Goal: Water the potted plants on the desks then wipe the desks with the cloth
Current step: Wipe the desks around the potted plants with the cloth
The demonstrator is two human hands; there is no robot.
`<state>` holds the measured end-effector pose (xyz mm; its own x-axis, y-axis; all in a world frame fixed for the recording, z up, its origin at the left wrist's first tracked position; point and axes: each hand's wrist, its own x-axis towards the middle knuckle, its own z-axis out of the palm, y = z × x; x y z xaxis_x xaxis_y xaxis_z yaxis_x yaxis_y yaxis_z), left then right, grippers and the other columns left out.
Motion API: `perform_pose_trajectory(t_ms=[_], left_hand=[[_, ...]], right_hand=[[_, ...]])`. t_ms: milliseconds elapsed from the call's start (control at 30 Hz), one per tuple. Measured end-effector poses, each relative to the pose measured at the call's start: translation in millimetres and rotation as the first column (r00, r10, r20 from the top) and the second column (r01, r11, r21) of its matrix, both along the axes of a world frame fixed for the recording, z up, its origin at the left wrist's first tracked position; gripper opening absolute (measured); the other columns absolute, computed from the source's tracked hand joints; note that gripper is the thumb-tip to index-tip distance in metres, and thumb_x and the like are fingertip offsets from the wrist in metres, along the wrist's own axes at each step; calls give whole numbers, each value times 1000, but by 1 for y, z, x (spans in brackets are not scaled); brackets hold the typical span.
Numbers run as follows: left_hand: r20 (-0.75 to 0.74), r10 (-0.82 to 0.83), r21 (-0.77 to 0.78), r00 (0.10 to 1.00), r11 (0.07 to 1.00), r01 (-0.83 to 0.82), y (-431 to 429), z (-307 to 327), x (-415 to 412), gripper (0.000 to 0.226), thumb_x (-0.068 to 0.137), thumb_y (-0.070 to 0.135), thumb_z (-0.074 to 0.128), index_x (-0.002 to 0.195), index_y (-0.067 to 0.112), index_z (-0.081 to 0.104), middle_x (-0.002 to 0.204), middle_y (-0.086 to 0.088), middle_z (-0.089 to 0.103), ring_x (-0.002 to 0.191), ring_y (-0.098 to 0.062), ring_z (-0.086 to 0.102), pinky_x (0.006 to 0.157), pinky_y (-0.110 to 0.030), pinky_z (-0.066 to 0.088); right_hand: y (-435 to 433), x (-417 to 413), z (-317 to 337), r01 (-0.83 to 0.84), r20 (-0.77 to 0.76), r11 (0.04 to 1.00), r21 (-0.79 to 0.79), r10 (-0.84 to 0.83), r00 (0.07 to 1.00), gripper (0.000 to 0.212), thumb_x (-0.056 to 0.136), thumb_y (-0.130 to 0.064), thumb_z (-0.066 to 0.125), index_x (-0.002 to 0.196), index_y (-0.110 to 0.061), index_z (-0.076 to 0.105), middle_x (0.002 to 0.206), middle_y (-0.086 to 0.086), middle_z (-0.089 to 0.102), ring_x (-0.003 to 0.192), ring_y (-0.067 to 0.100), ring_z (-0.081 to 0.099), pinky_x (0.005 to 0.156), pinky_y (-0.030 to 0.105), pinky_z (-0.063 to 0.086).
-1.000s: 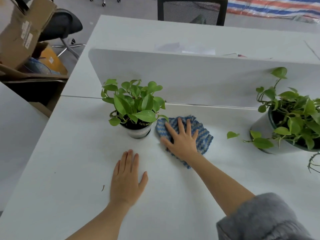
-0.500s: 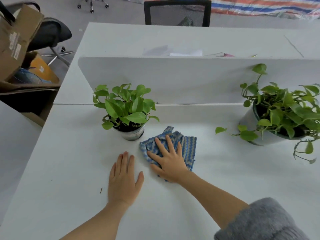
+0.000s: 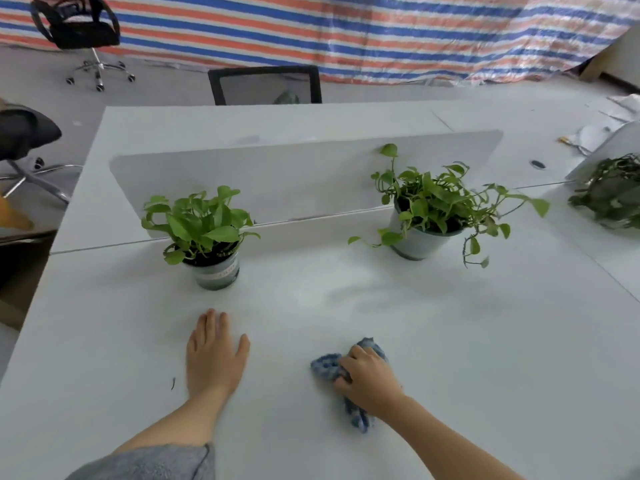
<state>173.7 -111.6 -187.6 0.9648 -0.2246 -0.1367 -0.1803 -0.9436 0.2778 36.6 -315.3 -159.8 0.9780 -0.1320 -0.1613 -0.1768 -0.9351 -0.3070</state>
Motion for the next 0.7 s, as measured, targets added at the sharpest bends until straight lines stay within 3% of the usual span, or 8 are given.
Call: perform_pose_trajectory(t_ms=[67,100,167,233,400,500,600,700], left_hand=[[-16,-6,-2,1000,1000,6,1,-1,1,60,94,39,33,146,11,19,158,-7,10,146,-23,6,119,-36,11],[-19,-9,3,1000,1000,9,2,-1,0,60,95,38,32,146,11,18,158,-7,10,146,-23,6,119,-36,11],[-16,-20,10,1000,1000,20,2,1,-2,59,95,37,30,146,9,18,158,-9,10,146,-24,6,119,-37,11],[-30,-2,16,1000,1000,2,0,4,-8,57,96,34,31,145,8,20,157,-11,11,146,-26,6,119,-38,12],[-42,-124,-64,991,991,121,-48,14,-61,59,96,35,31,147,10,15,158,-10,4,147,-25,1,120,-37,8],[-56,-248,-159,967,959,236,-92,24,-110,75,84,51,14,147,11,17,158,-9,4,147,-25,1,119,-38,7],[-61,-357,-203,932,919,338,-129,29,-151,100,61,57,-4,147,12,17,158,-11,2,147,-27,1,119,-38,7],[-66,-406,-164,911,905,392,-163,41,-175,104,55,57,-10,148,15,10,158,-10,-5,147,-25,-4,119,-34,4]], right_hand=[[-18,-26,7,118,-93,990,-75,-125,988,50,72,-43,22,78,-8,58,80,6,51,83,25,56,54,27,30],[-28,-41,9,173,-162,980,-94,-187,969,40,80,-40,27,81,-11,55,78,4,44,84,25,51,59,28,30],[-42,-73,18,274,-277,955,-112,-295,915,22,87,-31,37,74,-15,45,70,-1,36,77,23,43,62,29,29],[-55,-103,26,382,-300,917,-118,-399,866,31,89,-31,39,62,-16,35,62,-4,35,73,22,42,56,30,29],[-93,-156,51,732,-151,681,12,-723,674,32,90,-31,39,62,-15,36,63,2,47,62,20,43,53,29,27],[-115,-175,64,813,-72,562,153,-814,577,31,91,-24,37,63,-13,33,61,5,41,56,18,35,53,31,22],[-137,-193,76,822,9,520,233,-846,533,32,92,-20,35,61,-15,31,57,3,38,52,17,33,51,31,20],[-158,-212,88,812,114,535,233,-844,524,34,93,-19,36,59,-18,30,57,0,39,52,15,35,49,30,19]])
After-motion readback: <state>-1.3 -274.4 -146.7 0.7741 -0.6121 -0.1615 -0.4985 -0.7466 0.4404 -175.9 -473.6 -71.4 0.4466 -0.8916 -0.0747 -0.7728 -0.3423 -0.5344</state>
